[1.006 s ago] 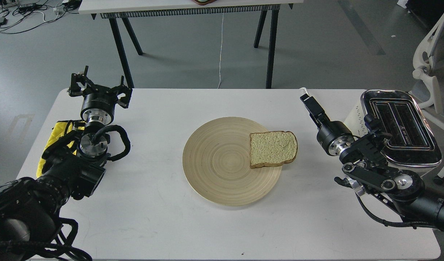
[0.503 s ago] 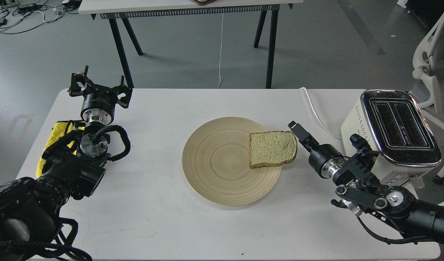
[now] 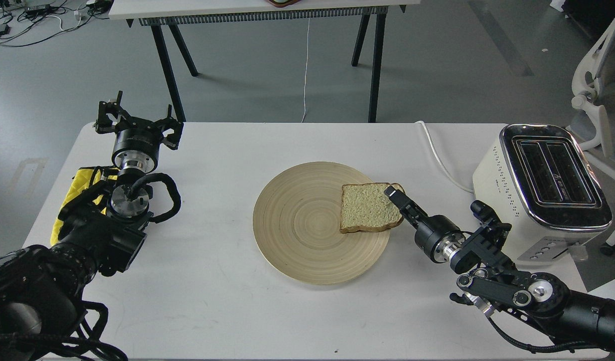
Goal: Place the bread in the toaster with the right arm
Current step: 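Close the right gripper on the bread slice's edge on the plate, then lift the bread slice with the right gripper up above the toaster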
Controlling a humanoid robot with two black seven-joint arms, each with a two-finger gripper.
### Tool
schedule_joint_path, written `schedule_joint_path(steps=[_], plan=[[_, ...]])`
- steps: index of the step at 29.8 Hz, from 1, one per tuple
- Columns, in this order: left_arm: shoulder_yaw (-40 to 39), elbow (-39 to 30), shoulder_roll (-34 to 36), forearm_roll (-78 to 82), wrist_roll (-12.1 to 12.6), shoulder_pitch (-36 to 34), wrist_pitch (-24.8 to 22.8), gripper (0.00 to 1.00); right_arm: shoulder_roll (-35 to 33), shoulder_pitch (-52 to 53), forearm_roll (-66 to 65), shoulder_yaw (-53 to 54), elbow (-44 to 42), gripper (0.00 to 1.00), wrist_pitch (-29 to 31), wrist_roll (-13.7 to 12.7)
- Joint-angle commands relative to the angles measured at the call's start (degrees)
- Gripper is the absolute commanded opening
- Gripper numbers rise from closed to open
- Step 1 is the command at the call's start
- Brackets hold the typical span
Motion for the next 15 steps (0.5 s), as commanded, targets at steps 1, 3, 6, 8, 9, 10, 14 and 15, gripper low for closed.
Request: schedule_joint_path(steps=[1, 3, 6, 8, 9, 10, 14, 15], plan=[[0.00, 0.00, 0.01, 0.00, 0.09, 0.01, 0.00, 1.00, -0.35, -0.02, -0.01, 0.62, 0.52, 0.00, -0.67, 0.00], [0.00, 0.00, 0.01, 0.00, 0.00, 0.01, 0.00, 1.00, -0.70, -0.02, 0.16, 0.72, 1.48, 0.00, -1.81, 0.17], [0.00, 0.00, 0.01, 0.00, 0.00, 0.01, 0.00, 1.00, -3.33, 0.15, 0.25, 1.24, 4.20, 0.00, -2.87, 0.17], [0.00, 0.00, 0.01, 0.00, 0.00, 0.01, 0.00, 1.00, -5.52, 0.50, 0.25, 3.08, 7.01, 0.00, -3.01, 0.17], [0.00, 0.00, 0.01, 0.00, 0.00, -0.08, 0.00, 1.00, -6.93, 0.76, 0.34, 4.65, 8.76, 0.00, -3.01, 0.17], [0.00, 0.00, 0.01, 0.00, 0.00, 0.01, 0.00, 1.00, -8.33, 0.94, 0.43, 6.06, 10.26, 0.00, -3.01, 0.17], [0.00, 0.00, 0.01, 0.00, 0.00, 0.01, 0.00, 1.00, -19.30, 3.57, 1.22, 9.33, 16.85, 0.00, -3.01, 0.09], [0.00, 0.00, 0.01, 0.00, 0.00, 0.01, 0.00, 1.00, -22.29, 4.45, 1.22, 9.33, 18.17, 0.00, -3.01, 0.09]])
